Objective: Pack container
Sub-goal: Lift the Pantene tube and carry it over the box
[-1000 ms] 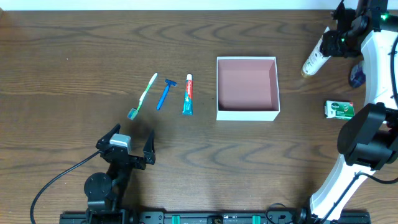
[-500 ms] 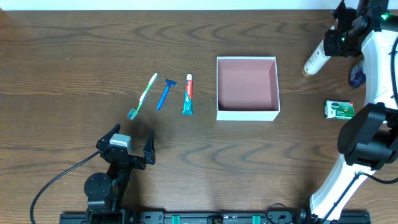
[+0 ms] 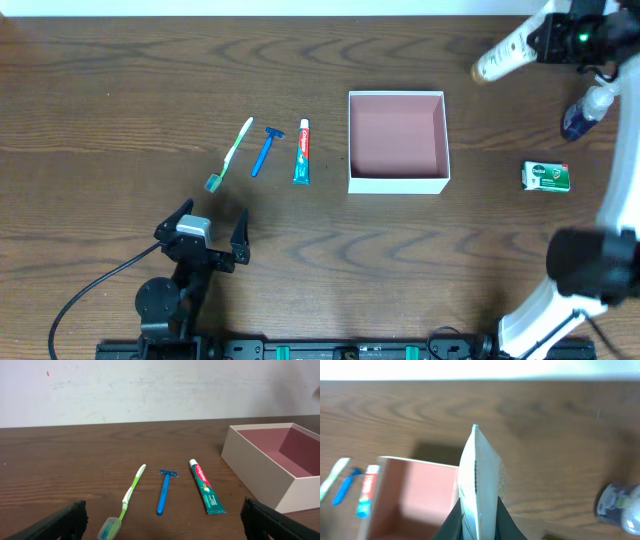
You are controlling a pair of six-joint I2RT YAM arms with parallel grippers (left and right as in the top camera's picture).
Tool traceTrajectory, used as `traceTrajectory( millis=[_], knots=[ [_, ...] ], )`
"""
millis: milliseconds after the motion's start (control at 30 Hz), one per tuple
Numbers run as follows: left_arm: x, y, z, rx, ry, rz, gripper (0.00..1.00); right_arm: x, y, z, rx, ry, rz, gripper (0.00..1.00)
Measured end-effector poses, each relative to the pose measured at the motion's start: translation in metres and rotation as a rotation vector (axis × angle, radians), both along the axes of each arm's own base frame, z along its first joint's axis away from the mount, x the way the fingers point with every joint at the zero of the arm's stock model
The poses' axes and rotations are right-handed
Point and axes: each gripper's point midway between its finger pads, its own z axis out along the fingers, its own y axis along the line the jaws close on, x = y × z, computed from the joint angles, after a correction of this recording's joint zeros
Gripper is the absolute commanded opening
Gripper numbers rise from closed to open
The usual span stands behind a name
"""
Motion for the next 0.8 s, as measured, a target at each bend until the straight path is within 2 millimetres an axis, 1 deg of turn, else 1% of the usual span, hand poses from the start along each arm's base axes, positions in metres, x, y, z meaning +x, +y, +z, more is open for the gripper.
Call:
traceTrajectory(
  millis=[33, 67, 100, 167, 200, 233, 300, 367, 400, 467, 533, 667, 800],
  knots=[
    [0.000, 0.000, 0.000, 0.000, 0.000, 0.000, 0.98, -0.011, 0.009, 0.018, -0.001, -0.033, 0.014, 0.01],
    [0.000, 0.000, 0.000, 0.000, 0.000, -0.001, 0.98, -0.028, 0.025, 0.045, -0.001, -0.085, 0.046, 0.01],
    [0.000, 0.000, 0.000, 0.000, 0.000, 0.000, 0.98, -0.038, 0.034, 0.060, 0.001, -0.115, 0.066, 0.01],
    [0.000, 0.000, 0.000, 0.000, 0.000, 0.000, 0.98, -0.067, 0.062, 0.093, 0.009, -0.187, 0.130, 0.01],
    [0.000, 0.000, 0.000, 0.000, 0.000, 0.000, 0.98, -0.081, 0.077, 0.107, 0.015, -0.218, 0.170, 0.01],
    [0.000, 0.000, 0.000, 0.000, 0.000, 0.000, 0.98, -0.092, 0.088, 0.116, 0.022, -0.237, 0.200, 0.01],
    [0.000, 0.000, 0.000, 0.000, 0.000, 0.000, 0.98, -0.111, 0.111, 0.126, 0.033, -0.256, 0.265, 0.01],
    [0.000, 0.000, 0.000, 0.000, 0.000, 0.000, 0.98, -0.118, 0.126, 0.126, 0.033, -0.250, 0.304, 0.01],
    [0.000, 0.000, 0.000, 0.000, 0.000, 0.000, 0.98, -0.118, 0.134, 0.121, 0.026, -0.237, 0.323, 0.01],
    [0.000, 0.000, 0.000, 0.000, 0.000, 0.000, 0.98, -0.113, 0.145, 0.110, 0.009, -0.202, 0.334, 0.01],
    [0.000, 0.000, 0.000, 0.000, 0.000, 0.000, 0.98, -0.105, 0.155, 0.092, -0.010, -0.153, 0.346, 0.01],
    [0.000, 0.000, 0.000, 0.000, 0.000, 0.000, 0.98, -0.088, 0.177, 0.050, -0.040, -0.041, 0.381, 0.01],
    [0.000, 0.000, 0.000, 0.000, 0.000, 0.000, 0.98, -0.073, 0.193, 0.016, -0.061, 0.044, 0.403, 0.01]
  ],
)
